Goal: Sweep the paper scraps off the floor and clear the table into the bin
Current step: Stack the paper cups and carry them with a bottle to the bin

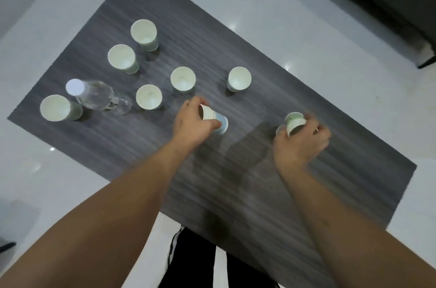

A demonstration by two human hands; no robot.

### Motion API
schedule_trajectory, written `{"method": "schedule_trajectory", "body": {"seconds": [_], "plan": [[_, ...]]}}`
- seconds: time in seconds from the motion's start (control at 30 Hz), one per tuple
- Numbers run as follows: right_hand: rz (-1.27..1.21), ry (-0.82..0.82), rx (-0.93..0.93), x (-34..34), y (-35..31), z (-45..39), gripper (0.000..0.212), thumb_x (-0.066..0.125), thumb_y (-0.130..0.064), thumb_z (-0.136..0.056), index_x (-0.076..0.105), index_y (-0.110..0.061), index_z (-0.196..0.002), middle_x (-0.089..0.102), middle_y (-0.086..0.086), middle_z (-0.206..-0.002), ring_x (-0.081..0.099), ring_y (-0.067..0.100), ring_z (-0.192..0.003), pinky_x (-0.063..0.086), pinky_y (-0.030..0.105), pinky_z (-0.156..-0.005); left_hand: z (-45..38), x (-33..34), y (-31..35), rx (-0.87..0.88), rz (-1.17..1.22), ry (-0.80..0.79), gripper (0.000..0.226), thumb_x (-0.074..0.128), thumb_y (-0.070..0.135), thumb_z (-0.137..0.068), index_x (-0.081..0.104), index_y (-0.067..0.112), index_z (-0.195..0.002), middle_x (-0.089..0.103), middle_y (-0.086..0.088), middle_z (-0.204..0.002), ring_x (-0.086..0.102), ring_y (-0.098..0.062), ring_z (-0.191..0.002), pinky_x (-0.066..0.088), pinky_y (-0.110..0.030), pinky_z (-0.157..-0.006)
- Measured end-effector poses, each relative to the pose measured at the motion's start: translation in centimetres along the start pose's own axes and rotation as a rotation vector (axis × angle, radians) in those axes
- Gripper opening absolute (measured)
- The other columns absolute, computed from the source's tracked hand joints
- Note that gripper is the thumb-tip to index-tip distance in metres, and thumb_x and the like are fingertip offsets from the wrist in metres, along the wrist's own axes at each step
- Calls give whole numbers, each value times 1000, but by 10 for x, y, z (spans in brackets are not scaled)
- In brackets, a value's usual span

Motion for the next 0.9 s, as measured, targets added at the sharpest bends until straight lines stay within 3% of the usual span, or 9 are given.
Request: {"method": "schedule_trajectory", "body": {"seconds": [0.13, 0.3, 0.5, 0.63, 0.77, 0.9], "plan": [[131, -193, 59, 6, 44, -22, 56, 72, -17, -75, 51, -12, -127, 43, 22, -132, 43, 43, -114, 41, 44, -92, 11, 33, 21, 57, 9, 24, 49, 78, 37, -55, 53, 36, -98, 50, 8, -102, 51, -12, -90, 40, -26, -73], [155, -517, -61, 47, 51, -25, 61, 78, -26, -80, 49, -13, -132, 41, 22, -131, 46, 45, -115, 43, 43, -98, 10, 17, 24, 164, -37, 251, 55, 78, 40, -61, 53, 31, -109, 47, 10, -108, 49, -11, -96, 39, -25, -82], [222, -523, -158, 62, 52, -23, 52, 71, -11, -79, 48, -14, -125, 37, 21, -127, 45, 45, -107, 46, 43, -84, -30, 16, 82, 375, -85, 351, 59, 74, 39, -68, 51, 25, -120, 45, 6, -117, 47, -15, -105, 35, -24, -86], [181, -508, -155, 63, 63, -32, 53, 72, -10, -77, 50, -14, -124, 39, 20, -122, 47, 45, -102, 44, 44, -87, -57, 52, 108, 522, -262, 213, 56, 75, 31, -73, 51, 18, -123, 45, -3, -128, 41, -20, -112, 32, -24, -89], [165, -511, -176, 64, 66, -36, 53, 74, -12, -76, 50, -15, -123, 39, 19, -122, 47, 44, -100, 44, 41, -82, -66, 77, 83, 481, -573, 25, 55, 75, 20, -75, 52, 15, -124, 43, -7, -136, 37, -31, -121, 38, -36, -98], [194, -526, -197, 66, 64, -35, 51, 72, -11, -76, 49, -18, -121, 37, 17, -122, 45, 42, -102, 38, 36, -75, -58, 72, 65, 437, -593, 16, 55, 70, 10, -73, 53, 15, -124, 49, -10, -125, 50, -34, -100, 40, -35, -81]]}}
Point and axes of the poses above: each hand's wrist, its own z-axis away from the middle knuckle, its own x-axis out of the palm, y = z × x, the point moved 4 cm from there along -z, towards the middle knuckle
